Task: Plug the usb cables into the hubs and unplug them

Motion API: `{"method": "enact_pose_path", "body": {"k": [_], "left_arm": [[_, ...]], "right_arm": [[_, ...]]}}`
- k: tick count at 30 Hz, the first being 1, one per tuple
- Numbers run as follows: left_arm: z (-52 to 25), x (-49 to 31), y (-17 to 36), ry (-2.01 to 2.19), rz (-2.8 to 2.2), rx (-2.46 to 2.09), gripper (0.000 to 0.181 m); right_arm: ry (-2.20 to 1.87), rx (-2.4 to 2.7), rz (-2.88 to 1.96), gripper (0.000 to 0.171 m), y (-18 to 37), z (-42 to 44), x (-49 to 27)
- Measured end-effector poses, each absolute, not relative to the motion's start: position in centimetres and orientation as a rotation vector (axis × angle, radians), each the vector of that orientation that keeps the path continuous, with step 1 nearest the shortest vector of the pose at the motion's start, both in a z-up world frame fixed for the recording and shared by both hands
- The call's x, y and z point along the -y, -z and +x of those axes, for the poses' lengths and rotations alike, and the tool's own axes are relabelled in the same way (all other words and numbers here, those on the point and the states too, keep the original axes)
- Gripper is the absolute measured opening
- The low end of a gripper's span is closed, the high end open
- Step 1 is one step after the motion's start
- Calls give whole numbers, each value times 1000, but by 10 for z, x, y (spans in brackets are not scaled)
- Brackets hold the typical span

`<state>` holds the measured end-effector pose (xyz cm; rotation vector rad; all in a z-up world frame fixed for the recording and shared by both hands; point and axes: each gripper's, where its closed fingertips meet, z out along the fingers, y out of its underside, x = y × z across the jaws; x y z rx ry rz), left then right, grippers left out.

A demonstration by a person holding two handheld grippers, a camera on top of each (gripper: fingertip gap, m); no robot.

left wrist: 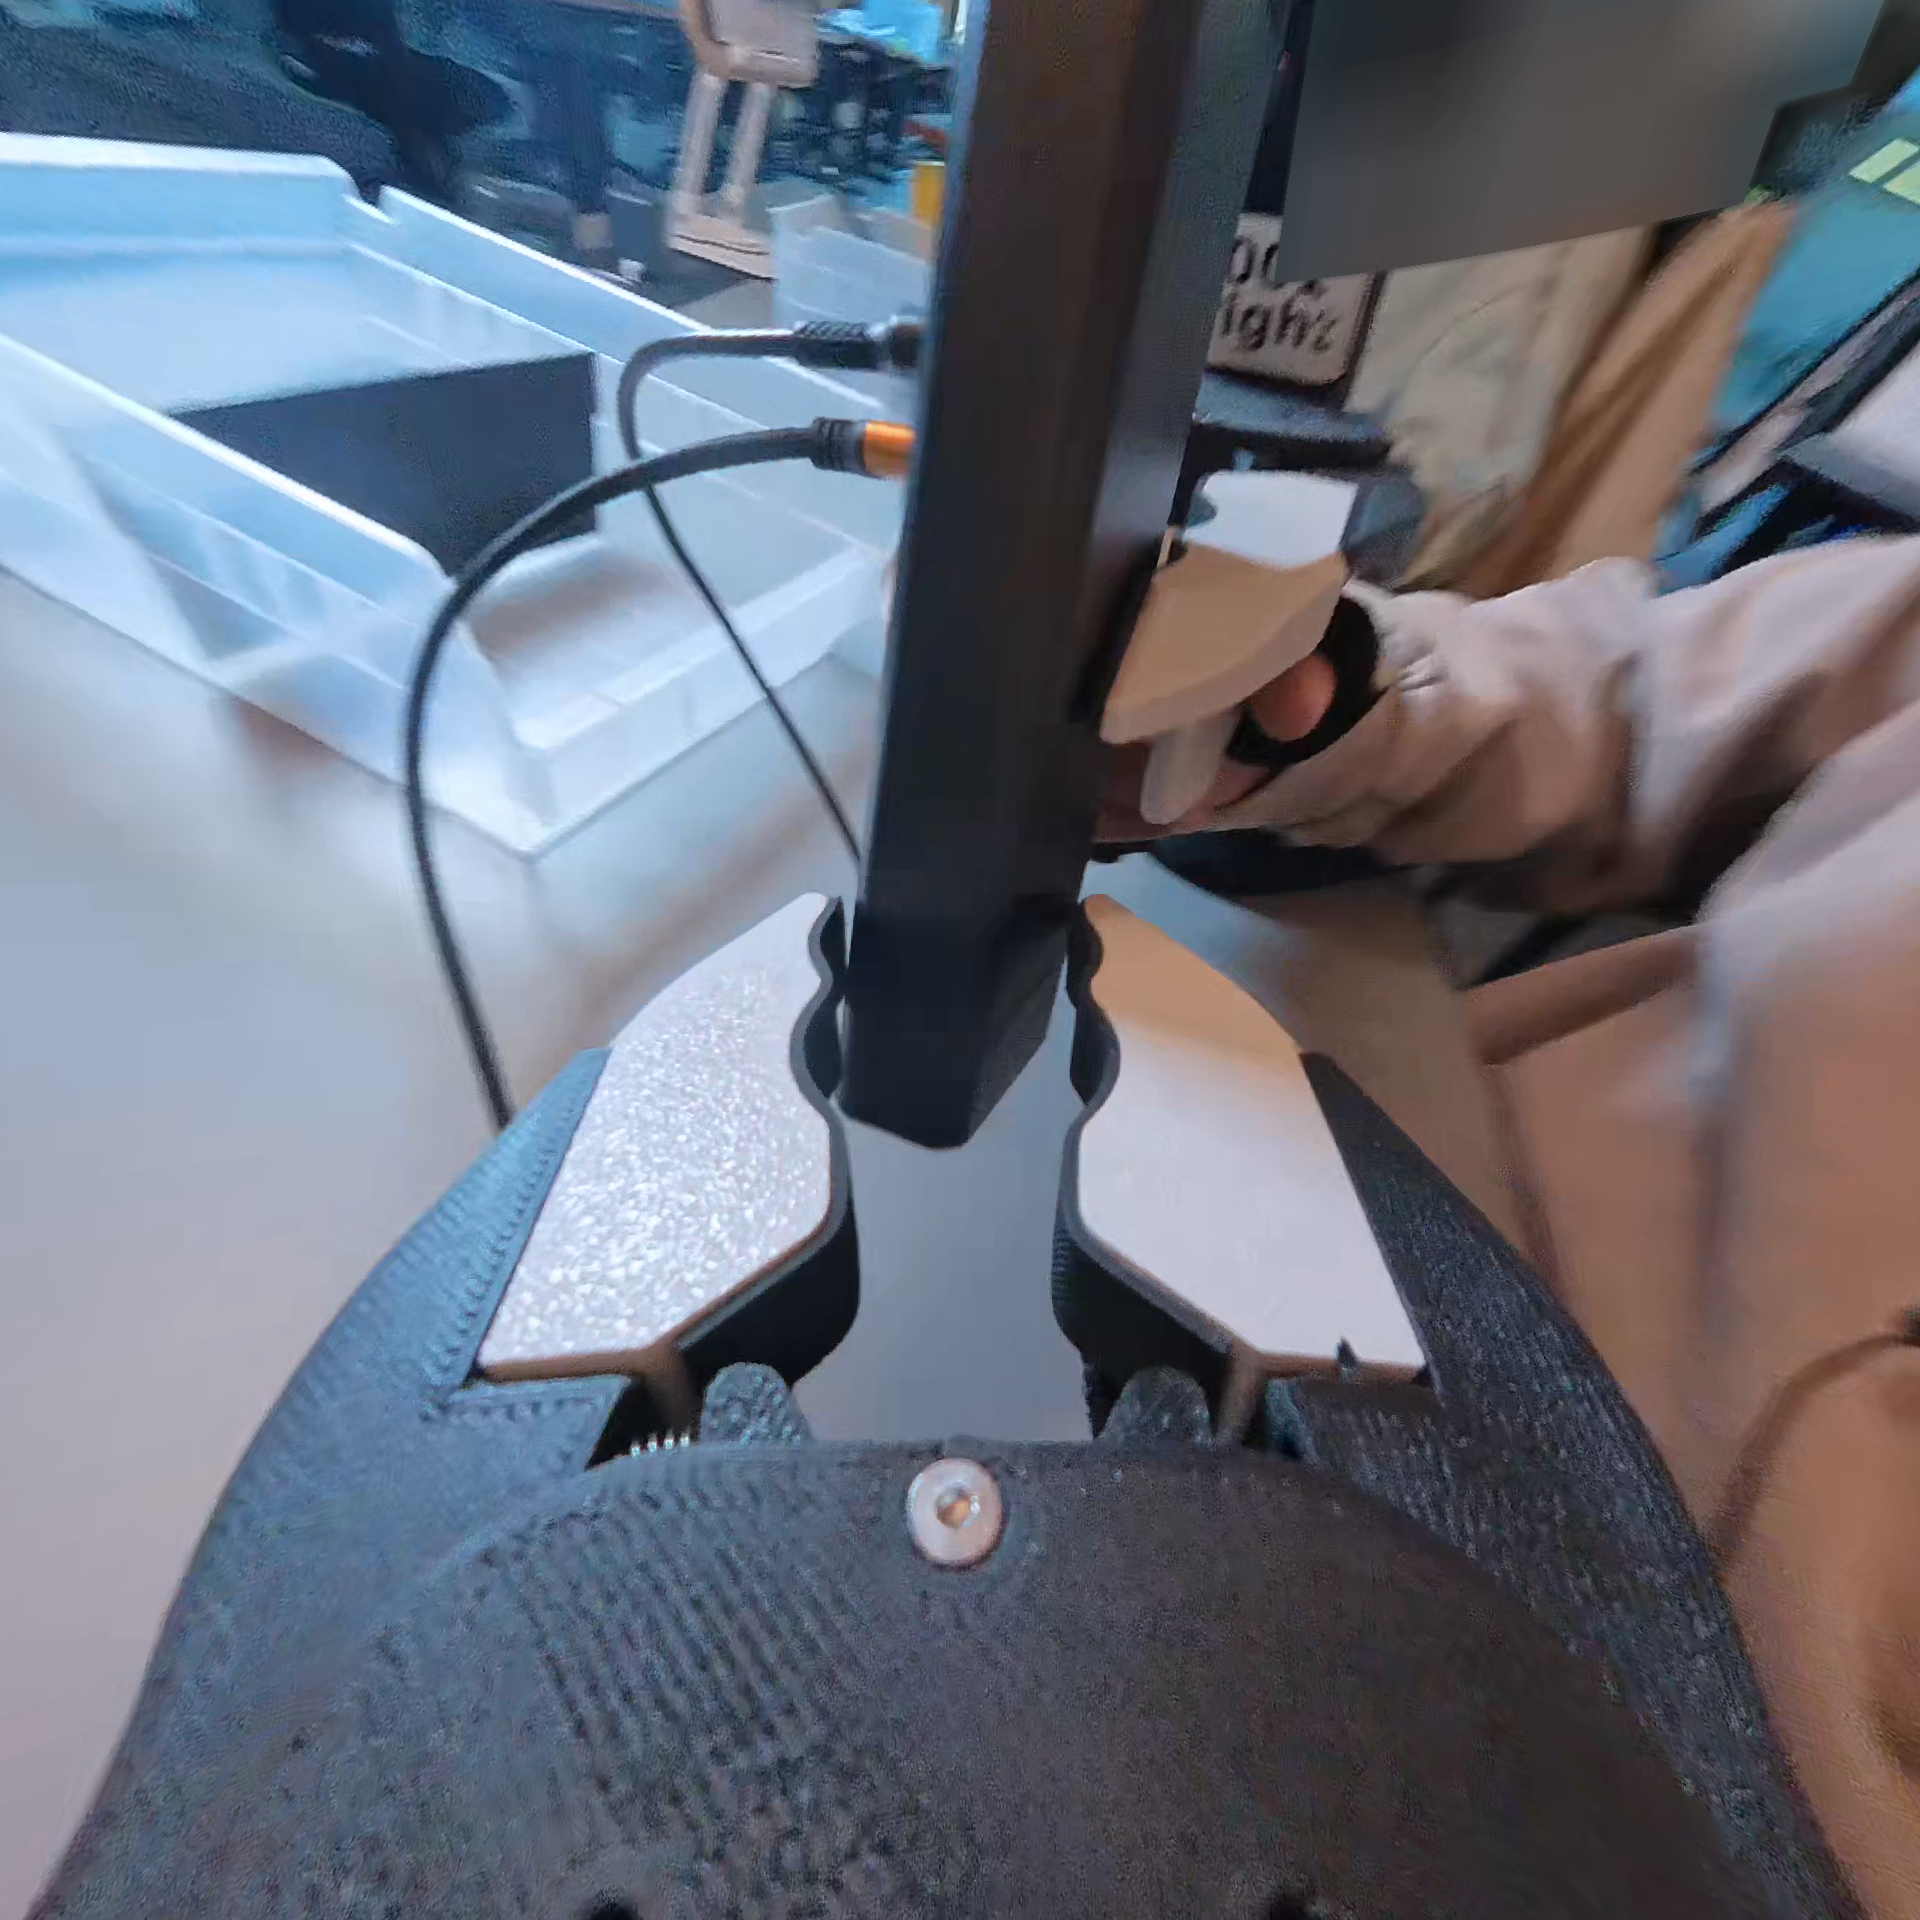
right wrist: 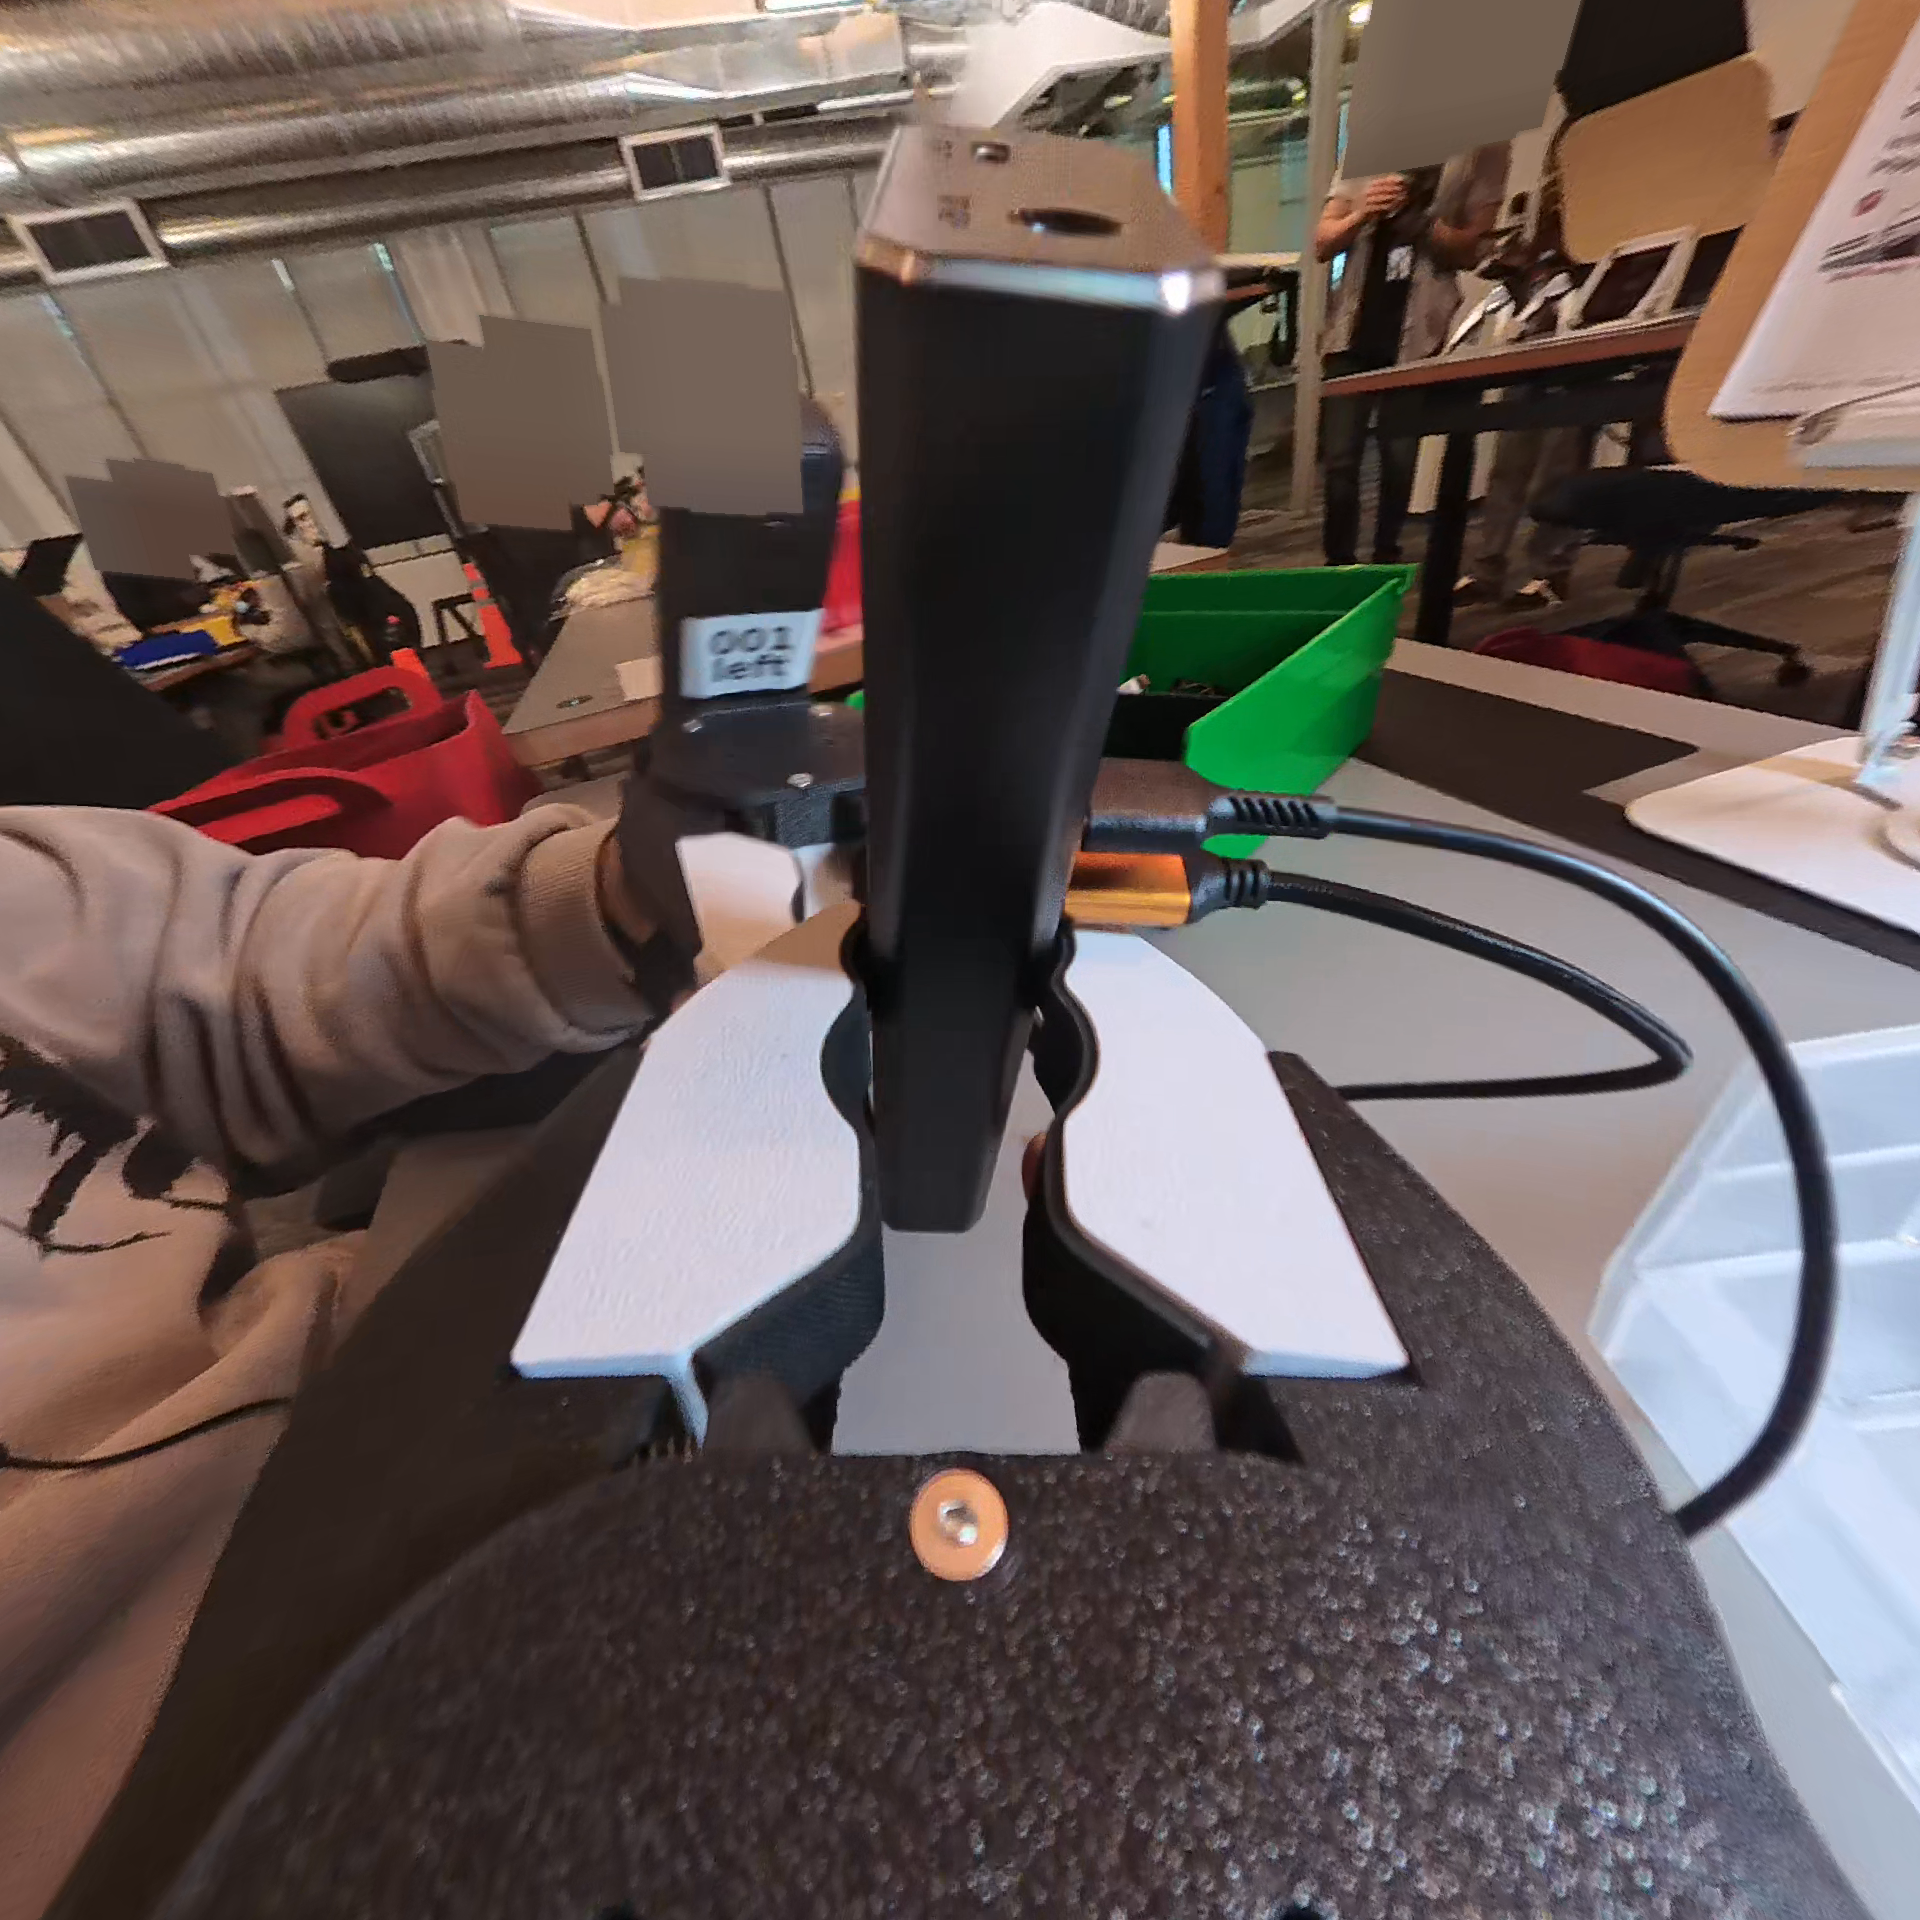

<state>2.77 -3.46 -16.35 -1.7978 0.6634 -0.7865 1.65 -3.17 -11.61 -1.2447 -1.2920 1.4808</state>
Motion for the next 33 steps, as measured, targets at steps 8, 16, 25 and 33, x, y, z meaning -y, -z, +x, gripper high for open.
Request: {"method": "enact_pose_path", "body": {"k": [8,16,25,33], "left_arm": [[38,16,157,151,-1690,-775,69],[42,24,146,303,-1614,-774,59],[34,33,152,382,-1634,-853,49],[36,55,144,698,-1564,-906,48]], "right_arm": [[-1234,1233,-1189,27,104,11,38],[-1237,1250,-1095,28,92,14,52],[-1342,1400,-1042,33,95,19,66],[-1227,1586,-913,33,86,41,68]]}}
